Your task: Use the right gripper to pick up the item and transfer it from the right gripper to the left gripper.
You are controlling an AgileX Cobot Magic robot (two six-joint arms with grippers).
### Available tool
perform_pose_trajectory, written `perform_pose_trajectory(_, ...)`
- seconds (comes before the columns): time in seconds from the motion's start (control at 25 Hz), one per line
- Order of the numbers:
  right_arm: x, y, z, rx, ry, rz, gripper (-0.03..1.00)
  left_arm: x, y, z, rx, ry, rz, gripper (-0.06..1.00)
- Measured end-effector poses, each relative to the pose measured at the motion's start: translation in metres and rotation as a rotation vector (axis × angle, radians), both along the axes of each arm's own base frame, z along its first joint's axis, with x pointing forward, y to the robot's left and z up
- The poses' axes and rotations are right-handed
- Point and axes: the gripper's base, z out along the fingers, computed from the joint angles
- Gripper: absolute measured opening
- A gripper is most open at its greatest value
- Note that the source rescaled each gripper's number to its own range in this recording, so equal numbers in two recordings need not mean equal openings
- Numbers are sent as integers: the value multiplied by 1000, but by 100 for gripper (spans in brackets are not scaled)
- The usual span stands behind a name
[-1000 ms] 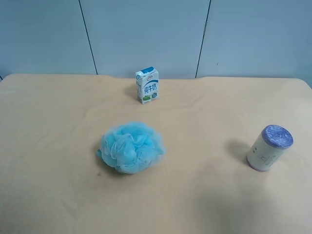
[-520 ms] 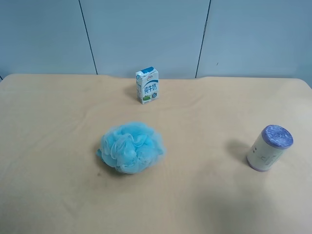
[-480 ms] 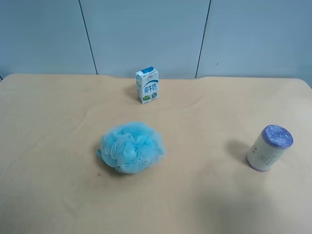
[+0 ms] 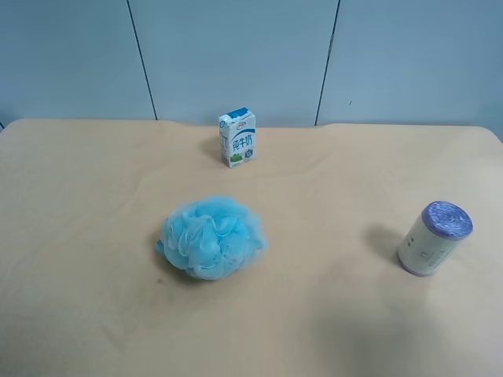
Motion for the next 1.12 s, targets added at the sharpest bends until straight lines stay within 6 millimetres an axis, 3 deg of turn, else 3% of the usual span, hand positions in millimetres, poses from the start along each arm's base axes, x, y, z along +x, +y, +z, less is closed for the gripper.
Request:
perform_pose_trajectory(0.2,4,0,0,54,25,-30,100,0,0,0,0,0,0,100)
perform_pose_trajectory(0.36,28,1,1,110,167,-47,100,0,0,0,0,0,0,100)
perform_pose_trajectory(0.64,79,1,46,100,316,-28,100,0,0,0,0,0,0,100)
perform_pose_trajectory(0.8,107,-2,60,82,407,-50,100,0,0,0,0,0,0,100)
perform_pose_trajectory(0.88,123,-5,59,70,489,-74,100,0,0,0,0,0,0,100)
perform_pose_trajectory(1.12,166,-8,30,50,725,-91,100,0,0,0,0,0,0,100)
